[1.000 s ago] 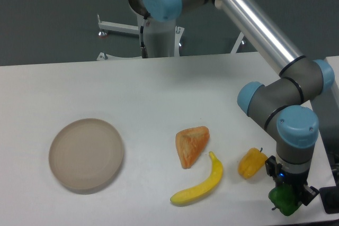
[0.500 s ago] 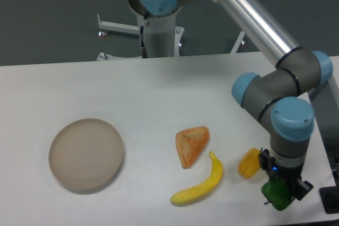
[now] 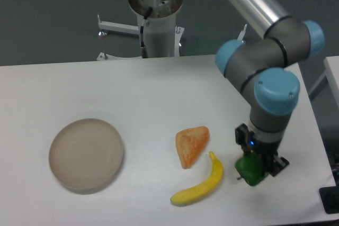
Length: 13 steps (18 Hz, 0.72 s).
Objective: Place the green pepper on the table
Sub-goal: 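Lift the green pepper up and carry it away from the yellow pepper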
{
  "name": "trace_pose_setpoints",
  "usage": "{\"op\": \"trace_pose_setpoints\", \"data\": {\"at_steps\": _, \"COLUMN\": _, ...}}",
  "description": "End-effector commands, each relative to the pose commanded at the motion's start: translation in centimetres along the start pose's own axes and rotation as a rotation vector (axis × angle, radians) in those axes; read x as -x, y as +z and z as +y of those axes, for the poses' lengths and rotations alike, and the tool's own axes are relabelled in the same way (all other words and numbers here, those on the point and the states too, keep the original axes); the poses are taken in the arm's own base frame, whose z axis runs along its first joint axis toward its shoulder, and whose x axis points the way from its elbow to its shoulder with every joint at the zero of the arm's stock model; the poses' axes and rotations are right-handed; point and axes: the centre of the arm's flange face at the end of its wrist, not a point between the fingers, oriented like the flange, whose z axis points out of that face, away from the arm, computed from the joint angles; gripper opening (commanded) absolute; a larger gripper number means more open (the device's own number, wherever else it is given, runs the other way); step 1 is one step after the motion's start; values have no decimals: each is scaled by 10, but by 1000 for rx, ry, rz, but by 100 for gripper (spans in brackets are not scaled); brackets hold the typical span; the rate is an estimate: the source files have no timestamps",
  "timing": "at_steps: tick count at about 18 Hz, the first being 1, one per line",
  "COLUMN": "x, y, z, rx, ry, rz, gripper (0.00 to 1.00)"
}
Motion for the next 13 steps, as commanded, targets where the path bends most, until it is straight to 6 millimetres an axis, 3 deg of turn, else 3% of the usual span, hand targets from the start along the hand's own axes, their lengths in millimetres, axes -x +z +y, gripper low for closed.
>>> {"op": "trace_pose_setpoints", "data": {"at_steps": 6, "x": -47, "y": -1, "z": 45, "rx": -21, "ry": 31, "rz": 76, "gripper": 41}}
{"op": "trace_pose_setpoints", "data": {"at_steps": 11, "x": -81, "y": 15, "z": 74, "rx": -20, "ry": 98, "rz": 136, "gripper": 40}}
{"op": "trace_pose_setpoints", "data": {"at_steps": 13, "x": -95, "y": 38, "z": 78, "rx": -16, "ry": 90, "rz": 188, "gripper": 40}}
